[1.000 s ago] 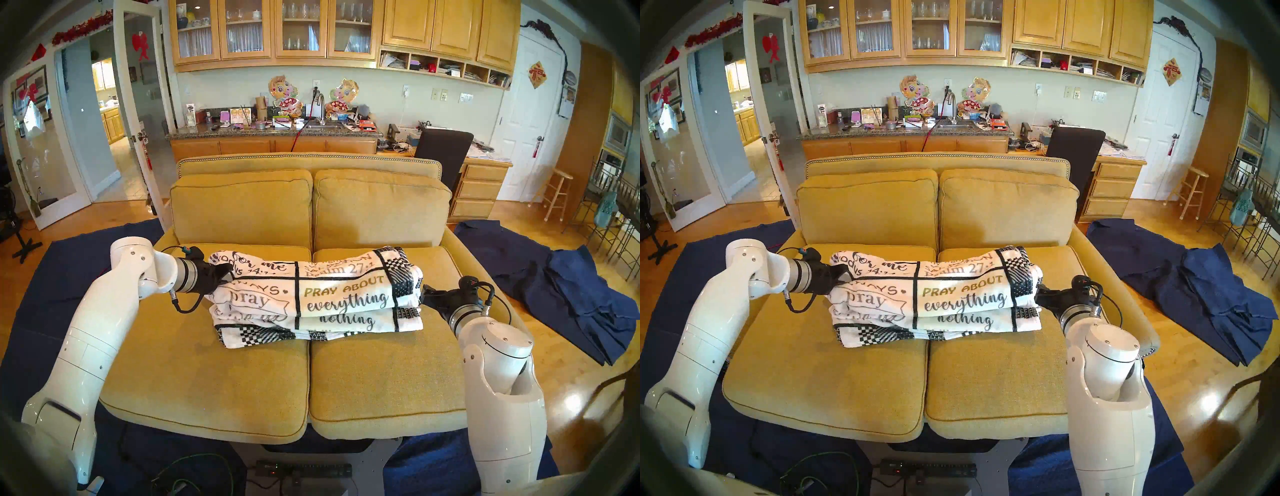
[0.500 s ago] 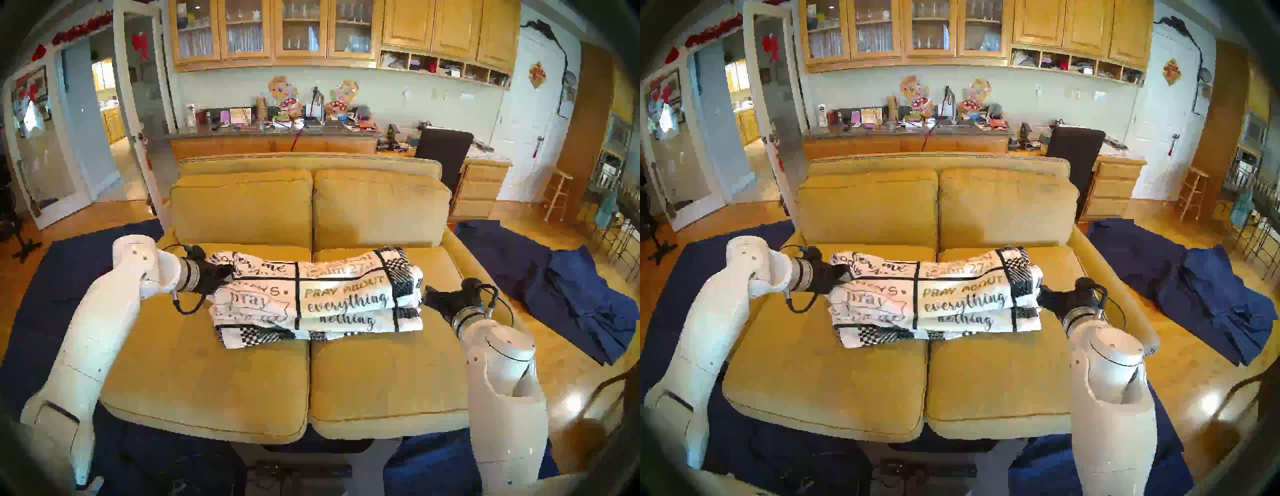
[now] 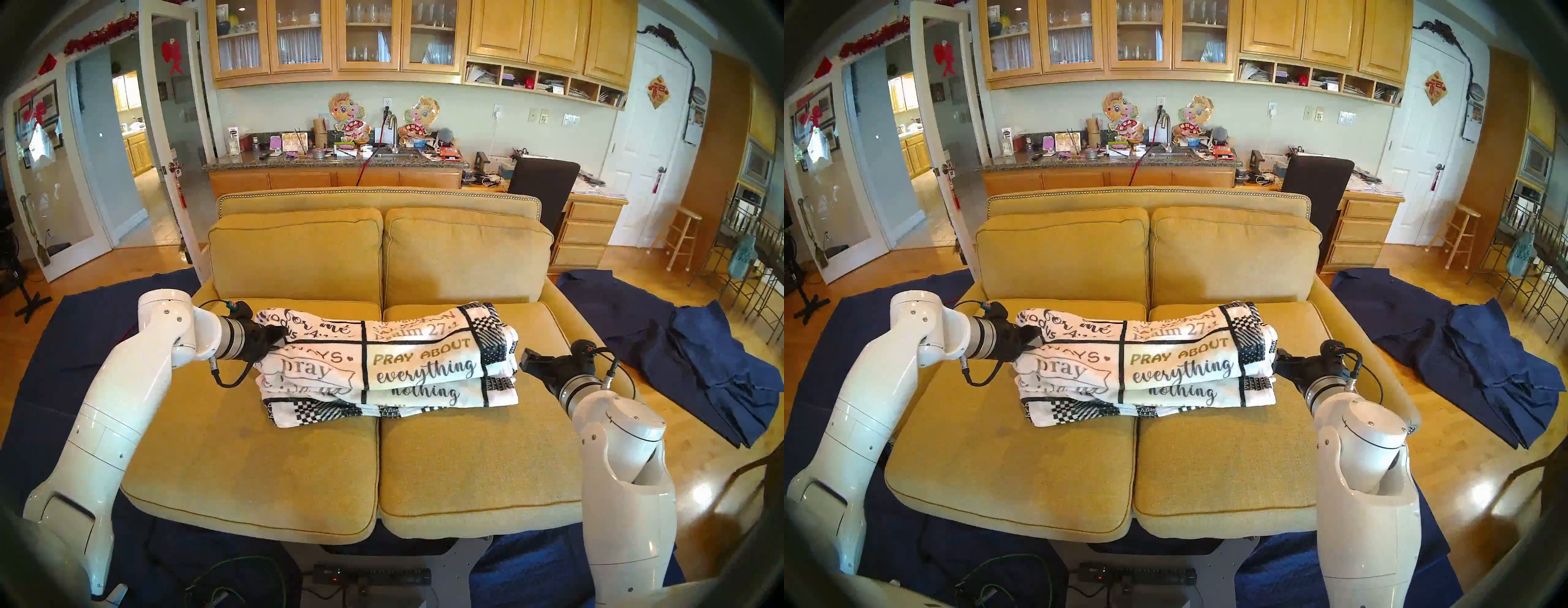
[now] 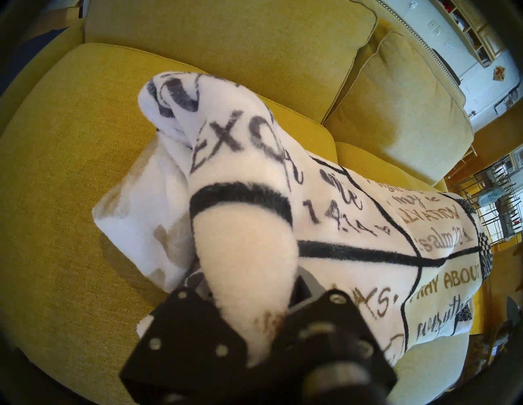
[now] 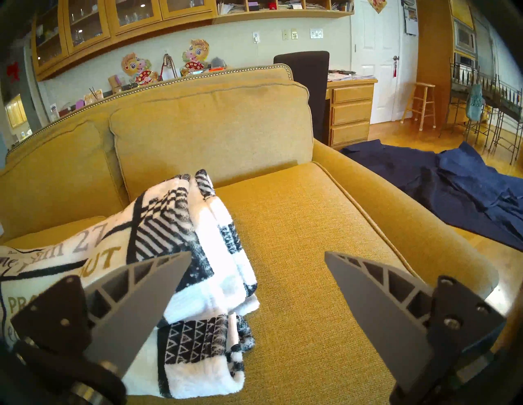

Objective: Fold the blanket in half twice

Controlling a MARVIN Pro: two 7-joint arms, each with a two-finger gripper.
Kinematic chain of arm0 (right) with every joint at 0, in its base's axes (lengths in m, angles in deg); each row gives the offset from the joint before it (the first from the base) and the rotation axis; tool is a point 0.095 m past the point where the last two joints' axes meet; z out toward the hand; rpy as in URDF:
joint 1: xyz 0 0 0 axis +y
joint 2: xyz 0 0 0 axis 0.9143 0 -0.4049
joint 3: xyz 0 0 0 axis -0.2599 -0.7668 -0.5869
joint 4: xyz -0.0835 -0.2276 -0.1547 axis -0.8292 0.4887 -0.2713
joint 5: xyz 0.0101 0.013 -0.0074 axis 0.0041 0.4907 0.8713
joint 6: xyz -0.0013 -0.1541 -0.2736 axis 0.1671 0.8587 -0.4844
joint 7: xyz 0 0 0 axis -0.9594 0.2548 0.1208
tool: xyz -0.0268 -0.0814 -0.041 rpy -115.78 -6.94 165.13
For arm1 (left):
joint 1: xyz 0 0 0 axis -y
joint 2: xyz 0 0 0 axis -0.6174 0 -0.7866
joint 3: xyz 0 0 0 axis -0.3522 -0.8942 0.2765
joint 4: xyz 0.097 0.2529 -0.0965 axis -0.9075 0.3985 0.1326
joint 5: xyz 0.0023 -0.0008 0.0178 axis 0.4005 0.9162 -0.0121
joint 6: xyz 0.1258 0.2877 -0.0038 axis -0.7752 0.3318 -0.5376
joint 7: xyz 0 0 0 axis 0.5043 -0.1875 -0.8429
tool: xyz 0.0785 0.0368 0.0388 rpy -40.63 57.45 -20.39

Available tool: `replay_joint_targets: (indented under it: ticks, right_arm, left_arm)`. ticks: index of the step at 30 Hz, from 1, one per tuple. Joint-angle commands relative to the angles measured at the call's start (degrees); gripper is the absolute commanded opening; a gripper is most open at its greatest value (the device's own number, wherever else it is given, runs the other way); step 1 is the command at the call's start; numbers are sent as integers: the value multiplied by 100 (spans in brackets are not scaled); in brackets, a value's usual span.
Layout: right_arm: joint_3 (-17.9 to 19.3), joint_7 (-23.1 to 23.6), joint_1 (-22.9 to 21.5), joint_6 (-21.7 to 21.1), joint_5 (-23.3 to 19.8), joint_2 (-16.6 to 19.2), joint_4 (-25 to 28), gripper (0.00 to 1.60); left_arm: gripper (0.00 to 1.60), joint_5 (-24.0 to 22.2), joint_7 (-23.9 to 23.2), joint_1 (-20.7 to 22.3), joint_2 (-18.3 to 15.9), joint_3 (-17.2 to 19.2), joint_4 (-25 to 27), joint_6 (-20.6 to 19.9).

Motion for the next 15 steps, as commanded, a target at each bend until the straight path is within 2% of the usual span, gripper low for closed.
replay_joint_targets:
  ticks: [1,7,11,13,15]
  right_arm:
    - [398,446,-279,-175,-369,325,214,160]
    - [746,1042,-609,-96,-727,668,-172,160]
    - [837,1296,-858,-103,-852,875,-493,160]
    - [914,1547,-1032,-62,-1032,1068,-823,160]
    - [914,1645,-989,20,-1078,1136,-931,160]
  left_arm:
    - [0,2,-57,166,-58,83,115,9]
    - [0,25,-74,161,-52,86,114,9]
    - [0,36,-83,158,-50,87,113,9]
    - [0,46,-86,155,-47,88,112,9]
    - [0,52,-89,152,-45,88,111,9]
